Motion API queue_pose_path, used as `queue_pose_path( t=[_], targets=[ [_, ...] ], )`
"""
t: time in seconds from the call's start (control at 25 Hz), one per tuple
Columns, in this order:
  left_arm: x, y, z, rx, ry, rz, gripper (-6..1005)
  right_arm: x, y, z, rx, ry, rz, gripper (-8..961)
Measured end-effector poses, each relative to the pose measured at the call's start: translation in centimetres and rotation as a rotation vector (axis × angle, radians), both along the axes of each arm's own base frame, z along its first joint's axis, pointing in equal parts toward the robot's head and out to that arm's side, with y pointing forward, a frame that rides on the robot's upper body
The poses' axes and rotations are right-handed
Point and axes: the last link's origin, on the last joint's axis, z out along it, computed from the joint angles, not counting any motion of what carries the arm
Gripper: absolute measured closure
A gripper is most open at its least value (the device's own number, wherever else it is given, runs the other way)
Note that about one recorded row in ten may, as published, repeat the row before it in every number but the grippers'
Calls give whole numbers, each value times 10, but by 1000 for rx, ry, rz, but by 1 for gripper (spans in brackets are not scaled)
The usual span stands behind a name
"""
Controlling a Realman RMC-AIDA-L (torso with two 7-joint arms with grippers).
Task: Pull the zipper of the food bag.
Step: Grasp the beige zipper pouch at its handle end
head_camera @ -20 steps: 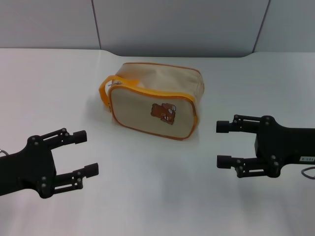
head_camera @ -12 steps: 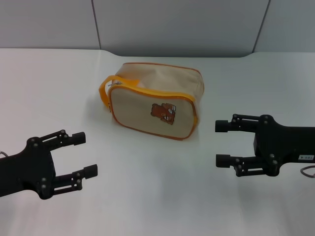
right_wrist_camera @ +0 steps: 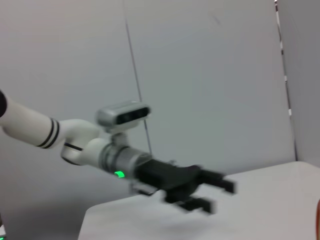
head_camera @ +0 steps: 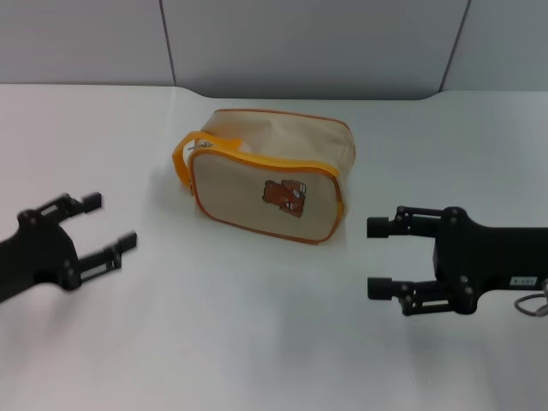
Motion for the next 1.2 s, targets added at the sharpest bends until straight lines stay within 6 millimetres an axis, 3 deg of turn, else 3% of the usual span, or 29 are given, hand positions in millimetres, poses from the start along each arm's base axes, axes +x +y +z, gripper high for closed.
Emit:
queue_pose_path(
  t=[0.04, 0.12, 0.16, 0.44, 0.56, 0.88, 1.2],
  targets=[
    [0, 0, 0, 0, 0, 0, 215, 0, -1, -1, -5, -3, 1, 163],
    [-1, 29, -16, 67, 59, 52, 215, 1, -3, -4, -15, -10, 4, 163],
    [-1, 29, -16, 67, 59, 52, 215, 1, -3, -4, -15, -10, 4, 163],
    [33, 76, -51, 20, 88, 45, 216, 5, -7, -5, -23, -18, -5, 162],
    [43, 87, -67, -10, 119, 54, 218, 7, -8, -5, -18, -15, -14, 162],
    [53, 95, -84, -5, 143, 59, 266, 9, -8, -3, -4, -11, -26, 162],
    [55, 91, -84, 32, 87, 50, 328, 10, -8, -4, 2, -12, -30, 161]
  ],
)
